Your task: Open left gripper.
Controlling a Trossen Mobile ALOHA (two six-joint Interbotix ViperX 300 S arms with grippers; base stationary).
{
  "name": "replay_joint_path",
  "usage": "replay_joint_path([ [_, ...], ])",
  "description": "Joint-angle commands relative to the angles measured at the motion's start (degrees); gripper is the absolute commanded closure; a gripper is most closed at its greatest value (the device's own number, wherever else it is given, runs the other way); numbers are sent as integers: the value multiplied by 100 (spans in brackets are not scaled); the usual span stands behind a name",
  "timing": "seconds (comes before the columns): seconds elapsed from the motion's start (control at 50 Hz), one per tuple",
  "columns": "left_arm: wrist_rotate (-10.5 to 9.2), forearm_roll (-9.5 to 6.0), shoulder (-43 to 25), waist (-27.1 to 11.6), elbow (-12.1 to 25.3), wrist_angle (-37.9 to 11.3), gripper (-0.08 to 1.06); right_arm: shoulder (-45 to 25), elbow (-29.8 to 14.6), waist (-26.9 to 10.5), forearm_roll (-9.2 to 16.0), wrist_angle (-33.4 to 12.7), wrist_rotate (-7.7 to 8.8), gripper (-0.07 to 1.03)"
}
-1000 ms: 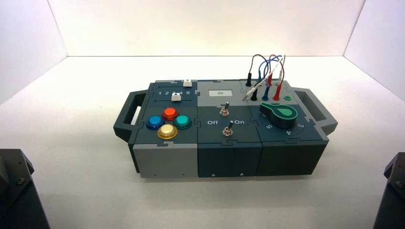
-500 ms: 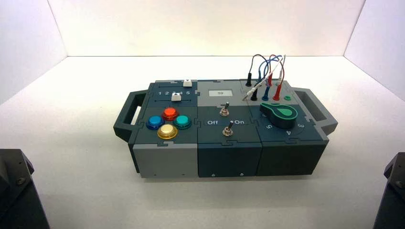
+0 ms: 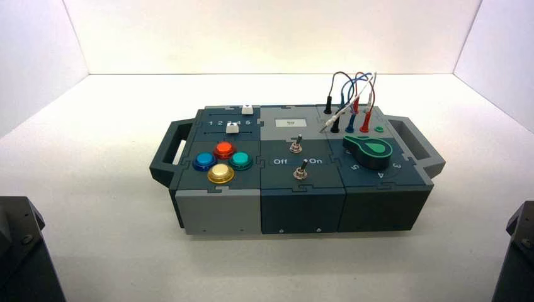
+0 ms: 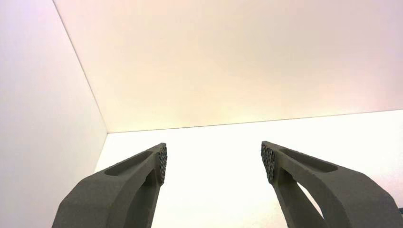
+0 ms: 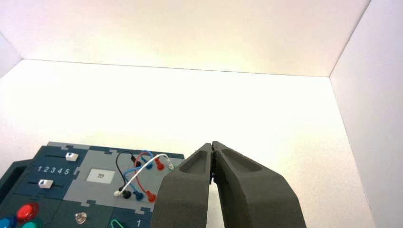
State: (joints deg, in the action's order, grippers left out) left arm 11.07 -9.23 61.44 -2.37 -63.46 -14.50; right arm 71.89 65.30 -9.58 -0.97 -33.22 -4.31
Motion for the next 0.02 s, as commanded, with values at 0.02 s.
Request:
replay_joint_path([
  [0.02,26,9,-44,26,70,62,-5,-88,-114,-9,18,53,0,98],
])
